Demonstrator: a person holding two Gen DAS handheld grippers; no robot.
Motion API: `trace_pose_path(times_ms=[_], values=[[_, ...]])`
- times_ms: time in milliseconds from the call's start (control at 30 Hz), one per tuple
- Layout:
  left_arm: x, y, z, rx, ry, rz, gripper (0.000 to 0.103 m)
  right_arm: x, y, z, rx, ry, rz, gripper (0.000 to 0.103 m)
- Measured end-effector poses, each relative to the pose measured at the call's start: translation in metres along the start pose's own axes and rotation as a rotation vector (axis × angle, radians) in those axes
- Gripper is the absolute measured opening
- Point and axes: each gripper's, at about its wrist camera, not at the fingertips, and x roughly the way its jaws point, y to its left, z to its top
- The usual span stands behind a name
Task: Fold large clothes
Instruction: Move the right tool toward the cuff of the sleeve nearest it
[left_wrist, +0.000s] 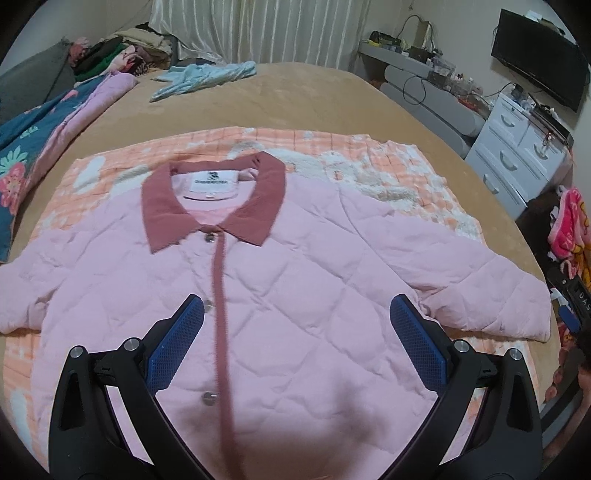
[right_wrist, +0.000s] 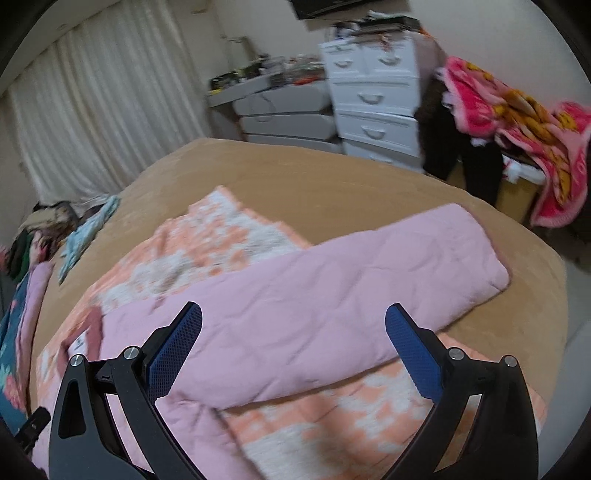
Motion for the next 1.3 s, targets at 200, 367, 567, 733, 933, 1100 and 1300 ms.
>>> trace_pose_path(times_ms=[200,367,567,733,933,1100,1300], values=[[0.016,-0.024,-0.002,-0.001,0.008,-0.001,0.095,0.022,-0.039,0.001,0.092,0.038,-0.036,0.099],[0.027,-0.037,-0.003,0.001,0.019,-0.009,0.095,0.037,-0.061,0.000,0.153,0.059,-0.077,0.099],[0.036,-0.049,-0.005,0.015,0.031,-0.010,0.095,0.056,-0.088,-0.007,0.250,0.098,-0.096,0.099],[0.043,-0.055,-0.007,0.024,0.036,-0.008,0.095,0.072,-0.106,-0.011,0.313,0.127,-0.125,0.099],[0.050,-0.057,-0.007,0.030,0.039,-0.007,0.095,0.092,-0.126,-0.017,0.417,0.175,-0.113,0.099],[0.054,-0.053,-0.006,0.033,0.041,-0.004,0.095,0.106,-0.140,-0.019,0.494,0.179,-0.073,0.099],[0.059,-0.037,-0.003,0.018,0.045,-0.005,0.095,0.115,-0.156,-0.018,0.545,0.155,-0.020,0.099]])
